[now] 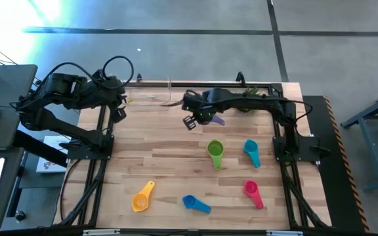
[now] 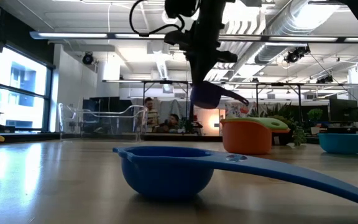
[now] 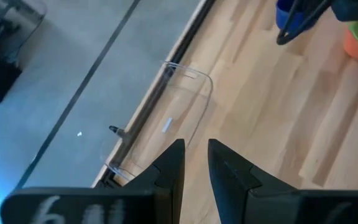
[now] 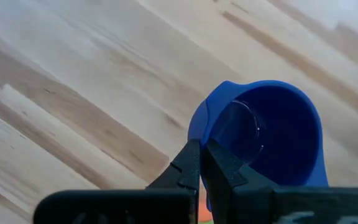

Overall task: Nest measuring cups in basket
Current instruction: Stack the dark blue measuring cup on top of the green measuring cup

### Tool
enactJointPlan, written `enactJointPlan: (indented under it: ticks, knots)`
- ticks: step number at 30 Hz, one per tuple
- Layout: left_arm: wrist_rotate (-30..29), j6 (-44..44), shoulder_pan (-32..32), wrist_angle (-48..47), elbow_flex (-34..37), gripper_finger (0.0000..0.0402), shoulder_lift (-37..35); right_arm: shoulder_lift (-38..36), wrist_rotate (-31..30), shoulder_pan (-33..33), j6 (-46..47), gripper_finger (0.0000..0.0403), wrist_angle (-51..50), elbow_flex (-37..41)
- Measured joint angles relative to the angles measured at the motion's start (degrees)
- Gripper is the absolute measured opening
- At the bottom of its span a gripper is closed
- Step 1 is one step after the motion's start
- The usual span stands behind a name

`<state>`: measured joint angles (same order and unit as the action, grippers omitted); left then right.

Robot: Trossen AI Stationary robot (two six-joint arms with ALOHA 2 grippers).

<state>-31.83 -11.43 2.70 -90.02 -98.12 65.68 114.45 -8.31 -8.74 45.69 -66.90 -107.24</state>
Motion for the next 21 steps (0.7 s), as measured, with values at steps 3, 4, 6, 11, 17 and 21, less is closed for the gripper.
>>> enactJointPlan:
  ticks: [3,4,6,11,17,21]
  knots:
    - [1.6,2.8,0.0,0.0,0.0,0.0062,0.0,0.0,-2.2,2.4,7.9,0.0,-1.0,0.0]
    - [1.9,3.8,0.0,0.0,0.0,0.0062,0.0,0.0,-3.2,3.2,10.5,0.0,-1.5,0.0]
    - [2.2,5.9,0.0,0.0,0.0,0.0062,0.0,0.0,-5.4,4.7,15.7,0.0,-2.3,0.0]
    - [2.8,10.7,0.0,0.0,0.0,0.0062,0.0,0.0,-10.3,8.6,27.7,0.0,-5.2,0.0]
    - [2.8,14.5,0.0,0.0,0.0,0.0062,0.0,0.0,-12.9,12.9,39.0,0.0,-8.2,0.0]
    - [2.8,15.1,0.0,0.0,0.0,0.0062,0.0,0.0,-14.4,15.9,46.5,0.0,-10.7,0.0]
